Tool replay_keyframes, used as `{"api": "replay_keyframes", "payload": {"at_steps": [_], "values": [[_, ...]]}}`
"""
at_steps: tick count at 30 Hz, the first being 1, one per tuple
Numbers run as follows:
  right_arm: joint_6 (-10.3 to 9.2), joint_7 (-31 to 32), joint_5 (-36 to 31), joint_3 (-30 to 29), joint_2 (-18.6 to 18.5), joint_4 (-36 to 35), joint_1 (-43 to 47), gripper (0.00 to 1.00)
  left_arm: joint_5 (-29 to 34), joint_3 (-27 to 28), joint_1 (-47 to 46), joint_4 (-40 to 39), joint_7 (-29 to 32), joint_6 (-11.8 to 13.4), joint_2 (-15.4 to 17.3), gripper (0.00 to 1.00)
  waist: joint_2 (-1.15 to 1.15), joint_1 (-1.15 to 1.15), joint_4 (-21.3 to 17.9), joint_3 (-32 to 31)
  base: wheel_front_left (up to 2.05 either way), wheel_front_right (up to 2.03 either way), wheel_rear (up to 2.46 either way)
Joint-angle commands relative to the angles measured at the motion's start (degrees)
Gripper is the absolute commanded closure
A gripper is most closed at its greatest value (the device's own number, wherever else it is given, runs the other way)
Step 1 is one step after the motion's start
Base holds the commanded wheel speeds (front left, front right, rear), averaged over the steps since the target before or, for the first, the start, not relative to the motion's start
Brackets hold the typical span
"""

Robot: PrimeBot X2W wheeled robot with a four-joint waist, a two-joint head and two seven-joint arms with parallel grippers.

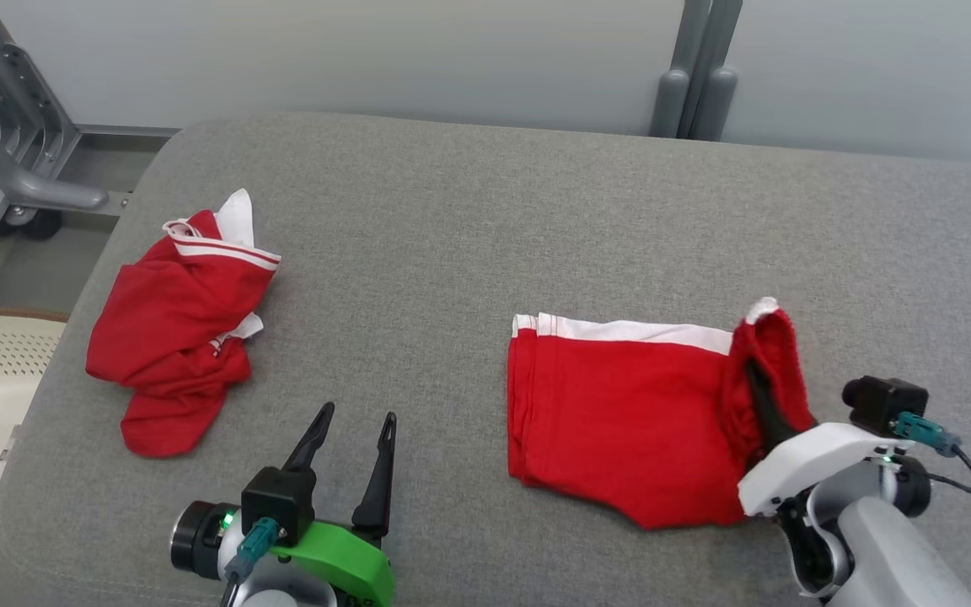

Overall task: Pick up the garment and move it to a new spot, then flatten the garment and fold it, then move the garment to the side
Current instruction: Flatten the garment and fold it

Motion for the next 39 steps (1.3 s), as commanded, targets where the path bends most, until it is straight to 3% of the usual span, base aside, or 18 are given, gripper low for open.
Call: {"api": "replay_keyframes", "payload": {"at_steps": [1, 9, 19, 20, 22, 23, 24, 33, 39], "values": [[-0.03, 1.39, 2.72, 2.82, 0.6, -2.07, 1.1, 1.0, -0.56, -0.25, 0.57, -0.07, -0.02, 0.26, 0.14, 0.0, 0.0, 0.0, -0.4, -0.43, 0.0, 0.0, 0.0], [-0.02, 4.33, 7.31, 12.18, 3.04, -4.51, 0.16, 1.0, -0.82, -3.23, 0.47, 1.55, -0.02, -0.41, 0.14, 0.0, 0.0, 0.0, 2.37, -0.6, 0.0, 0.0, 0.0], [-0.02, 0.39, 5.65, 12.69, 5.42, 4.7, -4.53, 1.0, -1.15, -5.84, 1.92, 3.61, -0.02, -1.0, 0.15, 0.0, 0.0, 0.0, 8.72, 0.04, 0.0, 0.0, 0.0], [-0.02, 0.26, 5.62, 12.84, 5.54, 5.58, -5.02, 0.97, -1.16, -5.81, 2.02, 3.68, -0.02, -1.02, 0.15, 0.0, 0.0, 0.0, 9.1, 0.1, 0.0, 0.0, 0.0], [-0.02, -0.17, 5.96, 13.12, 5.66, 7.12, -5.98, 0.71, -0.99, -5.66, 2.26, 3.77, -0.02, -1.07, 0.14, 0.0, 0.0, 0.0, 9.63, 0.21, 0.0, 0.0, 0.0], [-0.02, -0.41, 6.15, 13.21, 5.72, 7.78, -6.44, 0.51, -0.95, -5.52, 2.4, 3.89, -0.02, -1.07, 0.14, 0.0, 0.0, 0.0, 9.77, 0.21, 0.0, 0.0, 0.0], [-0.02, -0.53, 6.6, 13.46, 5.71, 8.35, -6.74, 0.0, -0.9, -5.44, 2.5, 3.94, -0.02, -1.1, 0.14, 0.0, 0.0, 0.0, 9.87, 0.19, 0.0, 0.0, 0.0], [-0.02, -1.79, 14.2, 17.17, 5.74, 3.27, -6.33, 0.0, -1.28, -4.73, 2.47, 3.58, -0.02, -0.65, 0.14, 0.0, 0.0, 0.0, 7.49, -0.47, 0.0, 0.0, 0.0], [-0.02, -1.78, 12.51, 5.94, 3.56, -4.49, -0.68, 0.0, -1.49, -5.06, 2.42, 3.1, -0.02, -0.42, 0.14, 0.0, 0.0, 0.0, 5.9, -0.34, 0.0, 0.0, 0.0]]}}
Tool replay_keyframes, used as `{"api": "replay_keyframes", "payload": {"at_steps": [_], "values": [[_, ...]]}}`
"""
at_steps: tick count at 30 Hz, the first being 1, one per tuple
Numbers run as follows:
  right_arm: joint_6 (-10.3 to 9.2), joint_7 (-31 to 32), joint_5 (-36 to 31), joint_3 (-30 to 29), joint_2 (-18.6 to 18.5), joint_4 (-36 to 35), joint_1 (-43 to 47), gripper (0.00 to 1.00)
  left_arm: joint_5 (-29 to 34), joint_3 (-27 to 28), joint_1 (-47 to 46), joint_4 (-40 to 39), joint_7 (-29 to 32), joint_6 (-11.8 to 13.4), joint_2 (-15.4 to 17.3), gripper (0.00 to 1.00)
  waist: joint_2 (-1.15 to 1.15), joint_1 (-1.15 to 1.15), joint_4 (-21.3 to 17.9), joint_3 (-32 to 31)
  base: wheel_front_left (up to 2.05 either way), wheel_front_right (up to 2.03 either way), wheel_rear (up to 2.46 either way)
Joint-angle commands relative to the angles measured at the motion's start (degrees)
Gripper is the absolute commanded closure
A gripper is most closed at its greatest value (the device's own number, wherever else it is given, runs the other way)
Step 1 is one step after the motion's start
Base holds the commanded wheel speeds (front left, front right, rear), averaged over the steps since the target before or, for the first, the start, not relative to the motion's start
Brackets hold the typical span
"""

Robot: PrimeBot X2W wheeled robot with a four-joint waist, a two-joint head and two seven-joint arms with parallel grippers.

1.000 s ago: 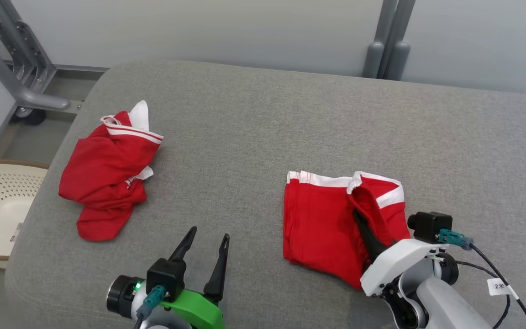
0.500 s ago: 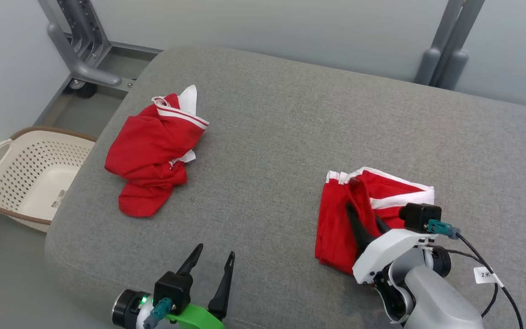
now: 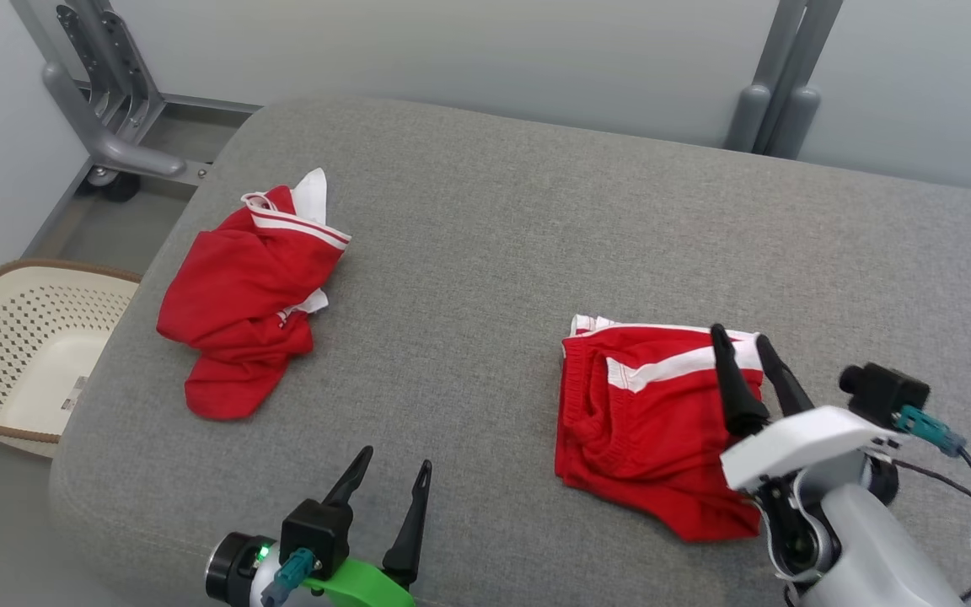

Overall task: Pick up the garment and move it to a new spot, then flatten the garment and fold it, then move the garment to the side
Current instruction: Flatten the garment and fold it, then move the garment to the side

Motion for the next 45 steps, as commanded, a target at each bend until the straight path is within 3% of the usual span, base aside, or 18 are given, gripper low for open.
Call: {"api": "replay_keyframes", "payload": {"at_steps": [1, 7, 22, 23, 24, 25, 26, 36, 45], "values": [[-0.01, -0.11, -1.18, -1.7, -0.54, -0.1, 2.65, 0.0, -0.22, -0.07, 0.51, -0.1, -0.02, 0.32, 0.14, 0.0, 0.0, 0.0, -0.42, 0.06, 0.0, 0.0, 0.0], [-0.01, -0.13, -3.01, -5.88, -1.43, 1.06, 6.99, 0.0, -0.3, -0.49, -0.1, -0.37, -0.02, 0.22, 0.14, 0.0, 0.0, 0.0, -0.2, 0.59, 0.0, 0.0, 0.0], [-0.01, -0.14, -3.38, -3.36, -0.55, 10.13, 3.62, 0.0, 0.2, -0.35, -0.38, -0.76, -0.02, 0.22, 0.14, 0.0, 0.0, 0.0, 2.72, 1.07, 0.0, 0.0, 0.0], [-0.01, -0.14, -3.48, -3.34, -0.53, 10.87, 3.25, 0.21, 0.08, -0.45, -0.54, -0.82, -0.02, 0.18, 0.14, 0.0, 0.0, 0.0, 2.83, 1.1, 0.0, 0.0, 0.0], [-0.01, -0.14, -3.6, -3.19, -0.48, 11.59, 2.98, 0.55, -0.02, -0.65, -0.78, -0.97, -0.02, 0.1, 0.12, 0.0, 0.0, 0.0, 2.9, 1.1, 0.0, 0.0, 0.0], [-0.01, -0.14, -3.77, -3.14, -0.46, 12.14, 2.7, 0.81, -0.2, -0.8, -1.03, -1.21, -0.02, 0.04, 0.12, 0.0, 0.0, 0.0, 2.93, 1.13, 0.0, 0.0, 0.0], [-0.01, -0.14, -3.98, -3.08, -0.53, 12.77, 2.44, 1.0, -0.35, -0.9, -1.23, -1.38, -0.02, 0.06, 0.13, 0.0, 0.0, 0.0, 2.91, 1.2, 0.0, 0.0, 0.0], [-0.02, -0.15, -6.89, -5.51, -1.77, 12.31, 1.01, 1.0, -1.03, -1.7, -1.96, -2.59, -0.02, 0.53, 0.13, 0.0, 0.0, 0.0, 0.08, 0.6, 0.0, 0.0, 0.0], [-0.02, -0.15, -9.28, -8.03, -2.11, 12.05, 1.97, 1.0, -1.5, -2.66, -2.44, -3.59, -0.02, 0.54, 0.15, 0.0, 0.0, 0.0, -9.13, -1.15, 0.0, 0.0, 0.0]]}}
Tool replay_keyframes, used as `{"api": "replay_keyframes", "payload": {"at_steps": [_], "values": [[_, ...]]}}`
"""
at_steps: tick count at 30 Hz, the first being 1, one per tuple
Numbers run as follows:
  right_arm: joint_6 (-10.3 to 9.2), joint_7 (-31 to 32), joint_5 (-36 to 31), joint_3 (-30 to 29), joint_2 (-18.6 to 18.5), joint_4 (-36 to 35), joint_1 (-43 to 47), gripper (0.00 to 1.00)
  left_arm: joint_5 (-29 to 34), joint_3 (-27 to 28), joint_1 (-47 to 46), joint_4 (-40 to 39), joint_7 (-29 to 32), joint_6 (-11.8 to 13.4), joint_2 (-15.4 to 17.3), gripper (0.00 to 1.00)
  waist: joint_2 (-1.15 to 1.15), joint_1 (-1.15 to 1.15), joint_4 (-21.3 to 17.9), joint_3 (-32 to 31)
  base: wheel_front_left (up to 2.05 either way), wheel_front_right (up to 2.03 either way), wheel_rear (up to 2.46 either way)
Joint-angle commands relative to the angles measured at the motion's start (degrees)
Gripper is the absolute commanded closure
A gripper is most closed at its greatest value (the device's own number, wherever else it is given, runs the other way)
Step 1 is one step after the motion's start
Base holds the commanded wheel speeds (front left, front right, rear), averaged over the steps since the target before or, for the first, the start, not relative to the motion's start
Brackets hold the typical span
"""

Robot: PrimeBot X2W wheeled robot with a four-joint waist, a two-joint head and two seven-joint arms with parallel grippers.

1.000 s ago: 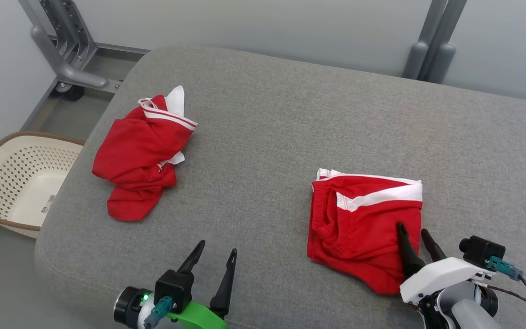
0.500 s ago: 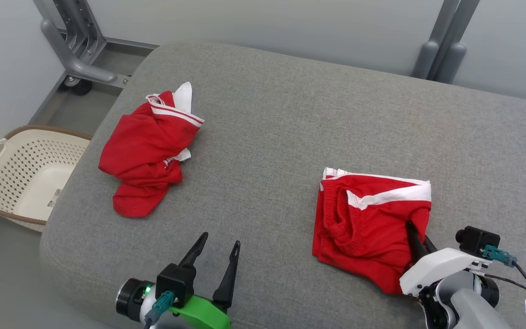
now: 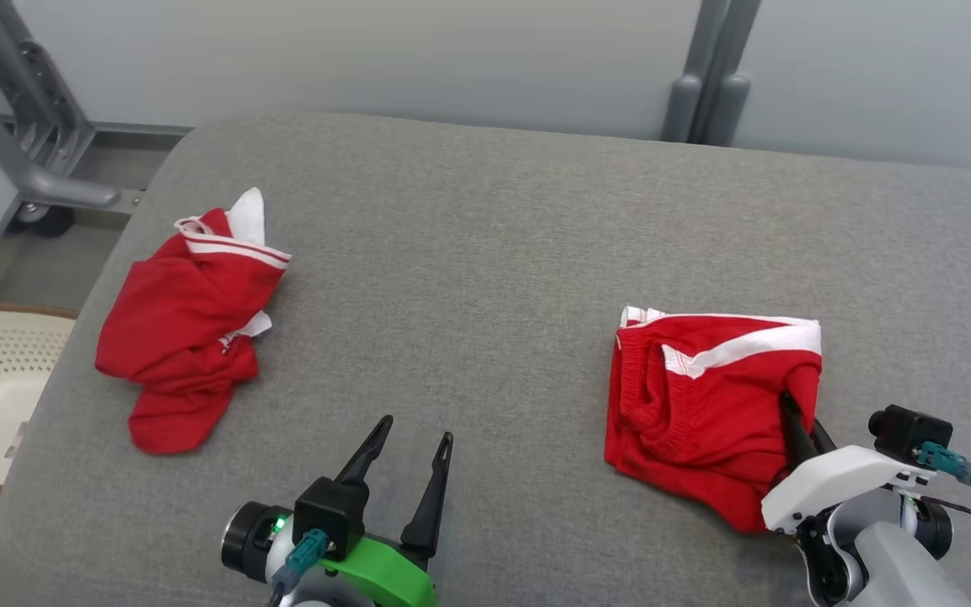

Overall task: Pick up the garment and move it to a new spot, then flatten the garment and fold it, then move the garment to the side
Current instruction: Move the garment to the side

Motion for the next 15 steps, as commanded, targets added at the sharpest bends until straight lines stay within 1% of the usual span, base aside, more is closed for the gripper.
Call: {"api": "replay_keyframes", "payload": {"at_steps": [1, 6, 9, 15], "values": [[-0.02, -0.15, -0.52, -0.48, -0.56, -0.03, 1.05, 1.0, -0.58, -0.29, -1.11, -0.4, -0.02, 0.16, 0.14, 0.0, 0.0, 0.0, -6.03, -1.23, 0.0, 0.0, 0.0], [-0.01, -0.15, -1.17, -0.62, -0.75, -0.39, 1.22, 1.0, -1.22, -1.13, -1.5, -1.48, -0.02, 0.6, 0.15, 0.0, 0.0, 0.0, -12.5, -1.37, 0.0, 0.0, 0.0], [-0.01, -0.15, -0.29, -1.27, -0.35, -0.36, 1.31, 1.0, -1.6, -1.42, -1.91, -1.67, -0.02, 0.8, 0.17, 0.0, 0.0, 0.0, -15.96, -1.25, 0.0, 0.0, 0.0], [-0.01, -0.15, -0.74, 0.38, 0.21, 0.05, 0.4, 1.0, -3.37, -1.79, -3.04, -2.75, -0.02, 1.51, 0.17, 0.0, 0.0, 0.0, -22.65, -1.23, 0.0, 0.0, 0.0]]}}
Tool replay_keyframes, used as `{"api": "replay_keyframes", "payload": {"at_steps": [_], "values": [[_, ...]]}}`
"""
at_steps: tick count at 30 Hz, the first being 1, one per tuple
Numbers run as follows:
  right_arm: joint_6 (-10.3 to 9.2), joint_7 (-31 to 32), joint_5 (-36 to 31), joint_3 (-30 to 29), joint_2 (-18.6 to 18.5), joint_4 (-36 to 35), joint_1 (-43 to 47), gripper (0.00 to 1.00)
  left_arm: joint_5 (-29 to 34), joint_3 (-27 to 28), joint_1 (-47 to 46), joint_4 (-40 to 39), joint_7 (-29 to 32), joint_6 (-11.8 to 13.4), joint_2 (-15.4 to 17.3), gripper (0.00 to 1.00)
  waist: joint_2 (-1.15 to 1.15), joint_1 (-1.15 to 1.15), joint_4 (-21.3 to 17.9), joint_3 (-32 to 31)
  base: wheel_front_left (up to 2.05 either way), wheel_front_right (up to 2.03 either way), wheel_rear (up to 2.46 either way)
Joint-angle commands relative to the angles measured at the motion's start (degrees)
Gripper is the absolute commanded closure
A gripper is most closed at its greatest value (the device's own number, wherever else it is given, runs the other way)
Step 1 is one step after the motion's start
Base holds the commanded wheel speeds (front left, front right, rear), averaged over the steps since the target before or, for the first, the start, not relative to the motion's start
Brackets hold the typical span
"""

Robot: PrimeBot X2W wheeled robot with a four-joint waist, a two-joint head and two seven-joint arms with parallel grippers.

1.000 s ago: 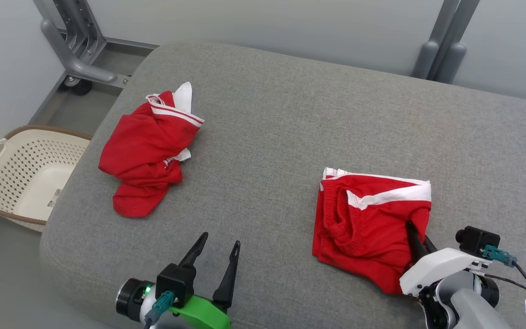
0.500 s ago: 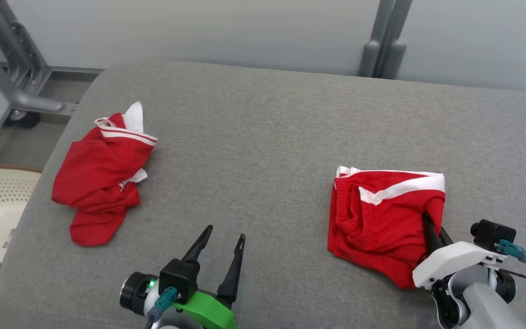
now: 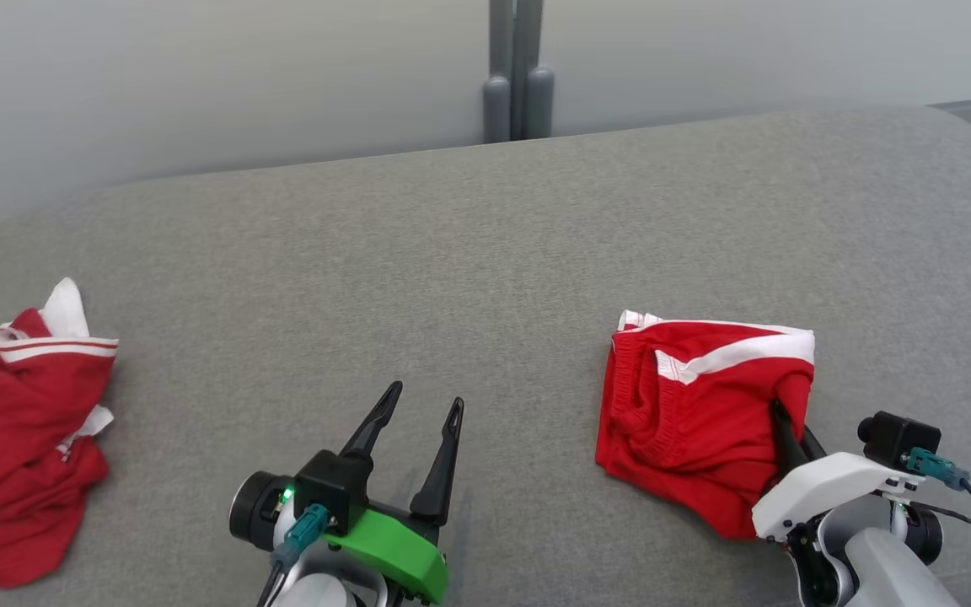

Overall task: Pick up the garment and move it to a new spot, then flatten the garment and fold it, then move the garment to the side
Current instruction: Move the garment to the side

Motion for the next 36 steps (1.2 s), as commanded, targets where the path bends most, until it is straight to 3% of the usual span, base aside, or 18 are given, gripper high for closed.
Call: {"api": "replay_keyframes", "payload": {"at_steps": [1, 10, 22, 26, 29, 36], "values": [[0.0, -0.15, -0.24, 0.6, 0.0, 0.11, -0.55, 1.0, -0.19, -0.17, -1.32, -0.44, -0.02, 0.5, 0.17, 0.0, 0.0, 0.0, -8.08, -0.09, 0.0, 0.0, 0.0], [0.0, -0.15, 0.22, 2.91, 0.75, 0.31, -1.48, 1.0, -1.43, -0.52, -3.28, -1.33, -0.02, 0.56, 0.19, 0.0, 0.0, 0.0, -14.65, 1.58, 0.0, 0.0, 0.0], [0.0, -0.15, -1.11, 3.96, -1.07, -1.11, -6.81, 1.0, 2.19, -2.27, -7.29, -2.8, -0.02, -0.41, 0.23, 0.0, 0.0, 0.0, -12.46, 9.74, 0.0, 0.0, 0.0], [0.0, -0.15, -2.57, 3.23, -3.6, -1.74, -11.5, 1.0, 3.8, -2.27, -8.92, -2.61, -0.02, -0.96, 0.23, 0.0, 0.0, 0.0, -10.69, 14.03, 0.0, 0.0, 0.0], [-0.01, -0.15, -4.83, 1.13, -8.36, -0.31, -18.39, 1.0, 6.34, -2.03, -11.28, -3.44, -0.02, -1.65, 0.23, 0.0, 0.0, 0.0, -7.91, 19.0, 0.0, 0.0, 0.0], [-0.01, -0.15, -9.1, -3.26, -16.25, 5.57, -26.28, 1.0, 7.85, -3.04, -13.77, -4.38, -0.02, -2.6, 0.23, 0.0, 0.0, 0.0, -3.56, 23.85, 0.0, 0.0, 0.0]]}}
